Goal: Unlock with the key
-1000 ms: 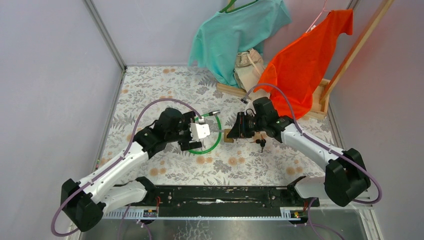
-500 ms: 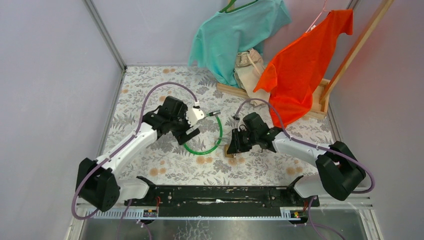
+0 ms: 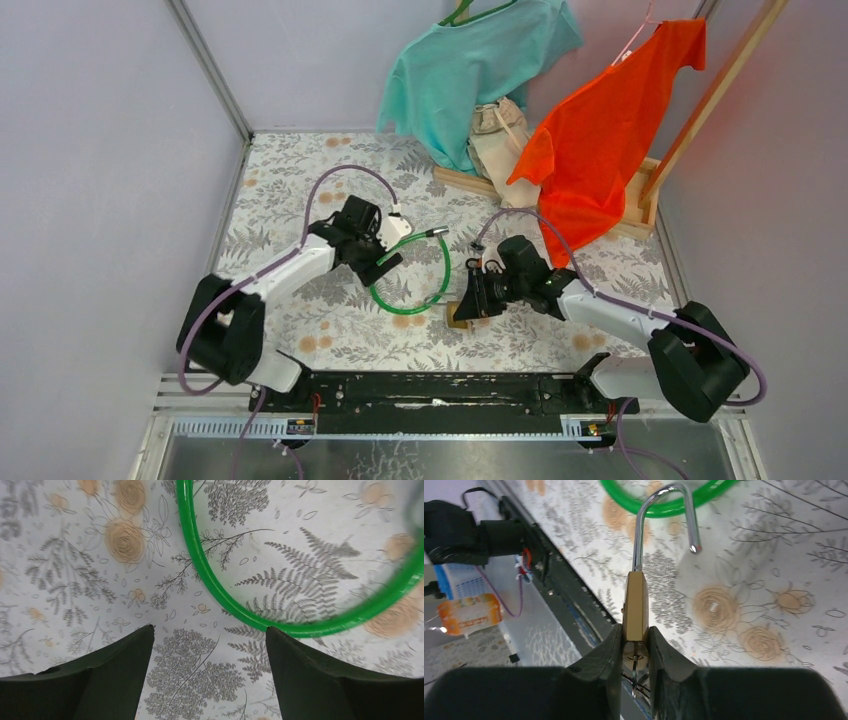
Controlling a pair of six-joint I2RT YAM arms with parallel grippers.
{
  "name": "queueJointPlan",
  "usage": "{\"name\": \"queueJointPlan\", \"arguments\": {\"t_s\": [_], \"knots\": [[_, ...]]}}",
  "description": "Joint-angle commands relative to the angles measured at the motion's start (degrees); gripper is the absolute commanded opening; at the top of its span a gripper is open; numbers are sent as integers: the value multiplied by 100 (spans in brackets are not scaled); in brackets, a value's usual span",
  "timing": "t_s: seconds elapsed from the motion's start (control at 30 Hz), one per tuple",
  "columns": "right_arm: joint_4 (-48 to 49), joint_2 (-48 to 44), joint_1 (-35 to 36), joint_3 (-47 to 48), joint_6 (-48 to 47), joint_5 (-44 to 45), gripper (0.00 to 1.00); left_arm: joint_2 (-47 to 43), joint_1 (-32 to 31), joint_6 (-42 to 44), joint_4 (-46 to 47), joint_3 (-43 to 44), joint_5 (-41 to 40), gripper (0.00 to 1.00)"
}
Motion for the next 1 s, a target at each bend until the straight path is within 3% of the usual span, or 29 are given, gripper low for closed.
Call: {"name": "queueJointPlan", "arguments": {"t_s": [0.0,0.47,0.97], "knots": [[589,-555,15,142,134,-670,0,576,47,-219,948,-172,-531,88],[-112,-282,12,-33,-202,-327,0,2022,682,-359,1754,582,-886,85],[531,1178,15,386,-16,-549,0,1956,1130,-220,2039,918,-855,85]]}}
